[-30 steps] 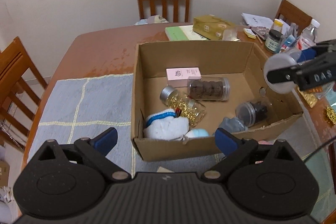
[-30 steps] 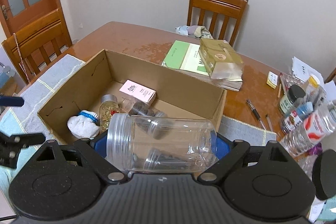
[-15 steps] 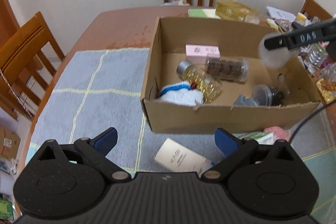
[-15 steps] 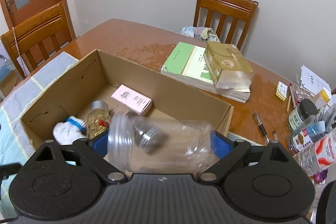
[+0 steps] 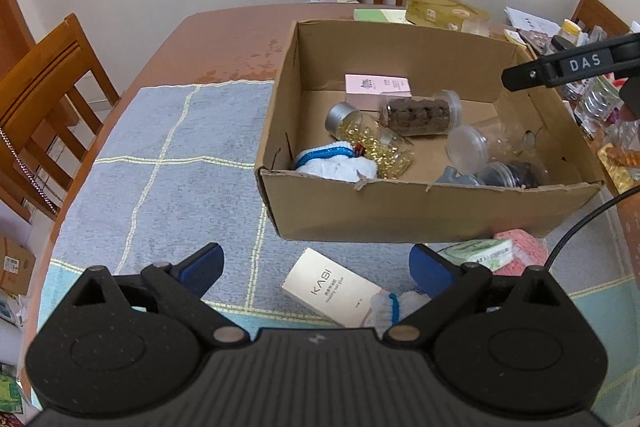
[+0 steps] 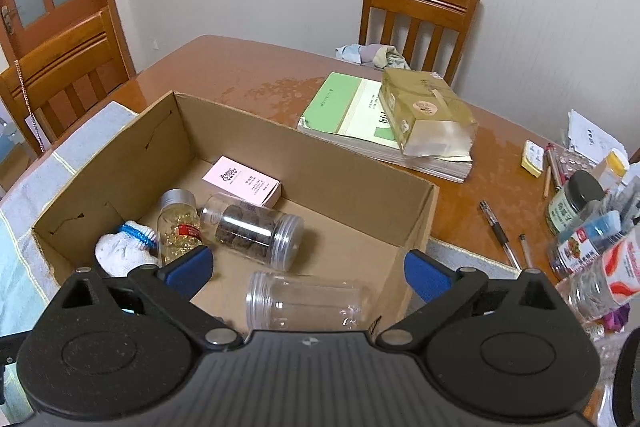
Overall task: Organize objects
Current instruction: 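Return both grippers to the socks remaining on the towel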
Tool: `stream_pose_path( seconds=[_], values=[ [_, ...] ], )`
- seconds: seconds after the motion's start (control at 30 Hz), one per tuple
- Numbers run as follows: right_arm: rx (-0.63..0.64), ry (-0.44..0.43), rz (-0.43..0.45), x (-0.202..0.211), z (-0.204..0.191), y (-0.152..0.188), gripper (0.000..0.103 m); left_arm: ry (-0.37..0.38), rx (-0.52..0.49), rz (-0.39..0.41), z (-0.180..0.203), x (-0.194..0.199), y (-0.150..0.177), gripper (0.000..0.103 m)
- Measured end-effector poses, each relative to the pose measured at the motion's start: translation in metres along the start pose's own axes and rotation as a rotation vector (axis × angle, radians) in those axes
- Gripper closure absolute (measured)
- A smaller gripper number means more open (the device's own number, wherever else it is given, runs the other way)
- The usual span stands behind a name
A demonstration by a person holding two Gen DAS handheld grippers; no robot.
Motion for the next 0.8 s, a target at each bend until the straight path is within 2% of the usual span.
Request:
stream_pose_path(
  seconds=[0.2, 0.4, 0.57, 0.8],
  values=[
    [-0.035, 0.031, 0.000, 0.017, -0.001, 0.012, 0.000, 0.042, -0.021, 0.009, 0.002, -0.001, 0.003, 0.004],
    [-0.110, 0.076, -0.002, 0.042, -0.006, 0.038, 0.000, 0.101, -0.076, 0.016, 0.004, -0.001, 0.008, 0.004],
    [-0.142, 0.115, 0.010, 0.061, -0.022, 0.069, 0.000, 0.134, -0.113, 0.018, 0.007, -0.001, 0.012, 0.004],
    [-0.212, 0.123, -0.025, 0.056, -0.045, 0.124, 0.000, 0.171, -0.160, 0.013, 0.006, -0.001, 0.024, 0.004]
  ],
)
Point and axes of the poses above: each gripper's, at about its wrist camera, not at the fingertips, and x roughly against the way its jaws point, z to its right, y to its underside, the point moved 10 cm from there along -x, roughly the way its jaws point, and after that the axes turned 4 degrees about -z, right-handed, at the moved point
